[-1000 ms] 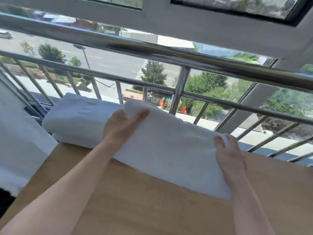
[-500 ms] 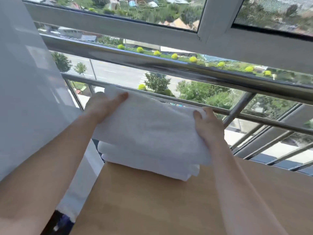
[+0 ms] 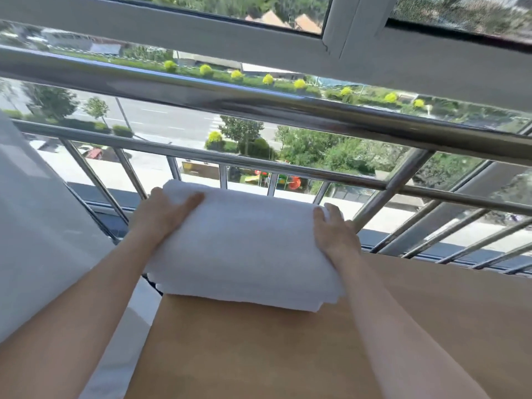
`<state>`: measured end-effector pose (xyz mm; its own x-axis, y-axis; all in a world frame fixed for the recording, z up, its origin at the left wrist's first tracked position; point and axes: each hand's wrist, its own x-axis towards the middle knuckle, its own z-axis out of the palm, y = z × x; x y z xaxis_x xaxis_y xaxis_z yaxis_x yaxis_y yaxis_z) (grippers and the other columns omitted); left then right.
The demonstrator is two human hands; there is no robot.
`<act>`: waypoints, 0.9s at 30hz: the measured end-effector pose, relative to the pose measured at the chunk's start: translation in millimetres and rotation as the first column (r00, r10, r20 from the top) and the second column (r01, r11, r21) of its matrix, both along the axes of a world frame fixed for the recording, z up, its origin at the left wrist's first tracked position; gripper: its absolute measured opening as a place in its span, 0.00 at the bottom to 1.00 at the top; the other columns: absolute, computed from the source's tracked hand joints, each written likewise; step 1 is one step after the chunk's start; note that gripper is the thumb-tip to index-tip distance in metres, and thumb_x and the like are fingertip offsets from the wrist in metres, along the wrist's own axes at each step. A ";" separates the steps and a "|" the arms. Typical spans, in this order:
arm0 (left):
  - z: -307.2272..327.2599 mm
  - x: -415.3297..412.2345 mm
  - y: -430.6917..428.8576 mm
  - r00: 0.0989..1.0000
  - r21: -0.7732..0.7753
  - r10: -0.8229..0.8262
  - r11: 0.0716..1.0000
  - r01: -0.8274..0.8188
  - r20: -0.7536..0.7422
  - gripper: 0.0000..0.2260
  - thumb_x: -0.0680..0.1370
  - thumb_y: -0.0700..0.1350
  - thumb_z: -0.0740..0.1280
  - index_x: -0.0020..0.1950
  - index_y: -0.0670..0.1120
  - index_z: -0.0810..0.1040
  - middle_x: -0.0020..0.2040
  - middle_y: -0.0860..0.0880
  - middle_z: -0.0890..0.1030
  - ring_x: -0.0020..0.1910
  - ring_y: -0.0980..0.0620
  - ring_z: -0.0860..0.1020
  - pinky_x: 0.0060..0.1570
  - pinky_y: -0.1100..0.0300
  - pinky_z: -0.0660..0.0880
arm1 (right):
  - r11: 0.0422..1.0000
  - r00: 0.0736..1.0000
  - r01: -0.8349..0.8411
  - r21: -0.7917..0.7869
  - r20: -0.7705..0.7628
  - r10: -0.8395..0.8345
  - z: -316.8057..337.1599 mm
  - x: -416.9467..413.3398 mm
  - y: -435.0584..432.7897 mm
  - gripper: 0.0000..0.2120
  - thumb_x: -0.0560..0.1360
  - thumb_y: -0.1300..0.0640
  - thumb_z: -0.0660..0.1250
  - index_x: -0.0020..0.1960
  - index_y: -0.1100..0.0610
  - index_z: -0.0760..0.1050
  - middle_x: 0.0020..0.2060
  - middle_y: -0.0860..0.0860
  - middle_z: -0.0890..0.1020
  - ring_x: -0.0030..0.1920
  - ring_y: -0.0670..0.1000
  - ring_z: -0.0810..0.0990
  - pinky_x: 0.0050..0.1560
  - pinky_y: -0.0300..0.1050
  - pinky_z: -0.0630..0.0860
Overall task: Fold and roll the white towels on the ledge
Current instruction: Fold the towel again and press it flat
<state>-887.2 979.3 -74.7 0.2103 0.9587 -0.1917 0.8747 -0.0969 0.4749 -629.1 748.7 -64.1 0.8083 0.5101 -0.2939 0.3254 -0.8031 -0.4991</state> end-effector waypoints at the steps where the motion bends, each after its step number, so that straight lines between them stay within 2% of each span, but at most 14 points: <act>1: 0.1 -0.4 -1.5 0.999 -0.002 0.019 1.000 -0.019 0.027 0.57 0.58 0.85 0.56 0.70 0.43 0.68 0.64 0.38 0.78 0.61 0.35 0.77 0.52 0.45 0.72 | 1.000 1.000 0.000 0.007 -0.005 0.000 1.2 -0.3 -0.3 0.28 0.80 0.35 0.48 0.77 0.43 0.57 0.75 0.56 0.65 0.75 0.58 0.61 0.69 0.57 0.62; 3: 2.2 0.6 -7.9 0.997 0.063 0.017 0.998 -0.022 0.071 0.53 0.61 0.83 0.58 0.71 0.45 0.65 0.65 0.40 0.77 0.62 0.36 0.76 0.55 0.44 0.72 | 1.000 1.000 -0.003 0.020 -0.014 0.003 5.0 -1.8 -1.5 0.30 0.80 0.35 0.49 0.79 0.42 0.54 0.77 0.55 0.61 0.76 0.58 0.60 0.70 0.57 0.61; 4: 4.2 1.4 -12.3 0.997 0.162 -0.037 0.986 0.025 0.071 0.49 0.64 0.80 0.59 0.73 0.46 0.65 0.68 0.41 0.76 0.65 0.38 0.75 0.58 0.44 0.72 | 1.000 1.000 -0.008 0.011 0.005 0.008 8.0 -3.3 -2.2 0.30 0.79 0.35 0.50 0.79 0.42 0.53 0.77 0.55 0.60 0.75 0.59 0.61 0.70 0.58 0.61; 5: 7.5 2.7 -17.6 0.989 0.296 -0.137 0.948 0.115 0.057 0.46 0.67 0.76 0.60 0.75 0.47 0.64 0.71 0.43 0.74 0.68 0.39 0.73 0.63 0.43 0.70 | 1.000 0.998 -0.018 -0.023 0.054 0.019 11.7 -6.0 -2.5 0.31 0.79 0.34 0.50 0.79 0.42 0.52 0.77 0.56 0.60 0.74 0.60 0.62 0.70 0.59 0.62; 7: 18.5 10.0 -33.2 0.917 0.506 -0.399 0.791 0.343 0.002 0.38 0.71 0.70 0.60 0.77 0.51 0.64 0.75 0.46 0.70 0.73 0.43 0.69 0.70 0.44 0.63 | 0.987 0.975 -0.057 -0.154 0.206 0.088 19.8 -14.0 -2.2 0.32 0.78 0.32 0.47 0.78 0.40 0.51 0.76 0.58 0.58 0.73 0.63 0.62 0.69 0.62 0.60; 8: 25.5 16.0 -41.7 0.860 0.506 -0.511 0.738 0.448 -0.016 0.35 0.73 0.69 0.58 0.77 0.54 0.65 0.76 0.49 0.70 0.74 0.45 0.68 0.71 0.46 0.61 | 0.974 0.955 -0.081 -0.211 0.263 0.137 23.1 -18.7 -0.9 0.32 0.76 0.30 0.45 0.78 0.39 0.50 0.78 0.57 0.54 0.74 0.65 0.59 0.71 0.64 0.58; 10: 33.0 31.3 -60.4 0.750 0.341 -0.658 0.693 0.635 -0.058 0.34 0.75 0.71 0.52 0.77 0.59 0.65 0.76 0.53 0.69 0.76 0.49 0.66 0.72 0.49 0.58 | 0.953 0.929 -0.118 -0.278 0.307 0.205 26.1 -28.9 3.3 0.35 0.74 0.27 0.42 0.79 0.38 0.48 0.81 0.54 0.43 0.77 0.69 0.46 0.73 0.71 0.46; 11: 30.5 38.3 -68.8 0.702 0.261 -0.702 0.660 0.705 -0.121 0.34 0.75 0.73 0.49 0.78 0.60 0.63 0.79 0.55 0.65 0.78 0.51 0.62 0.74 0.50 0.55 | 0.948 0.921 -0.130 -0.291 0.318 0.224 25.6 -34.5 5.7 0.36 0.74 0.26 0.41 0.79 0.38 0.47 0.80 0.53 0.39 0.77 0.70 0.39 0.71 0.74 0.39; 13: 22.1 46.0 -78.4 0.650 0.213 -0.717 0.614 0.760 -0.250 0.34 0.77 0.73 0.44 0.80 0.62 0.57 0.82 0.56 0.55 0.81 0.53 0.52 0.76 0.51 0.49 | 0.940 0.903 -0.186 -0.284 0.328 0.278 20.0 -47.0 9.5 0.38 0.72 0.26 0.40 0.79 0.39 0.46 0.80 0.50 0.37 0.76 0.67 0.31 0.66 0.76 0.31; 17: 13.5 38.4 -77.0 0.684 0.214 -0.679 0.650 0.729 -0.267 0.36 0.74 0.75 0.38 0.81 0.64 0.50 0.82 0.59 0.49 0.81 0.57 0.47 0.77 0.53 0.47 | 0.911 0.873 -0.342 -0.229 0.280 0.398 2.4 -59.6 4.7 0.35 0.74 0.27 0.38 0.79 0.36 0.46 0.81 0.44 0.46 0.80 0.56 0.38 0.71 0.71 0.34; 19: 10.3 38.2 -75.2 0.697 0.219 -0.658 0.663 0.715 -0.283 0.38 0.73 0.76 0.36 0.81 0.63 0.49 0.82 0.58 0.49 0.81 0.57 0.46 0.78 0.53 0.45 | 0.923 0.885 -0.332 -0.195 0.275 0.376 -0.6 -55.6 1.2 0.36 0.73 0.27 0.37 0.79 0.36 0.47 0.81 0.42 0.48 0.80 0.53 0.40 0.73 0.67 0.34; 22: 9.5 40.6 -67.8 0.758 0.188 -0.591 0.740 0.646 -0.278 0.40 0.72 0.75 0.35 0.82 0.61 0.50 0.83 0.56 0.48 0.81 0.54 0.44 0.78 0.52 0.41 | 0.929 0.894 -0.321 -0.185 0.264 0.362 1.3 -50.8 -2.0 0.35 0.74 0.27 0.37 0.79 0.37 0.48 0.80 0.42 0.47 0.80 0.51 0.40 0.75 0.64 0.35; 27: 11.7 32.2 -53.3 0.822 0.184 -0.475 0.819 0.544 -0.314 0.38 0.75 0.73 0.38 0.82 0.58 0.50 0.83 0.53 0.47 0.81 0.52 0.43 0.79 0.50 0.40 | 0.947 0.918 -0.288 -0.145 0.241 0.316 2.6 -37.5 -20.1 0.33 0.77 0.30 0.39 0.80 0.40 0.49 0.81 0.44 0.46 0.80 0.50 0.40 0.78 0.57 0.38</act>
<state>-854.9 926.0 -63.0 0.6618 0.7466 -0.0685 0.7467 -0.6482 0.1495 -666.6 728.6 -61.5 0.6756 0.7194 -0.1617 0.6662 -0.6895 -0.2842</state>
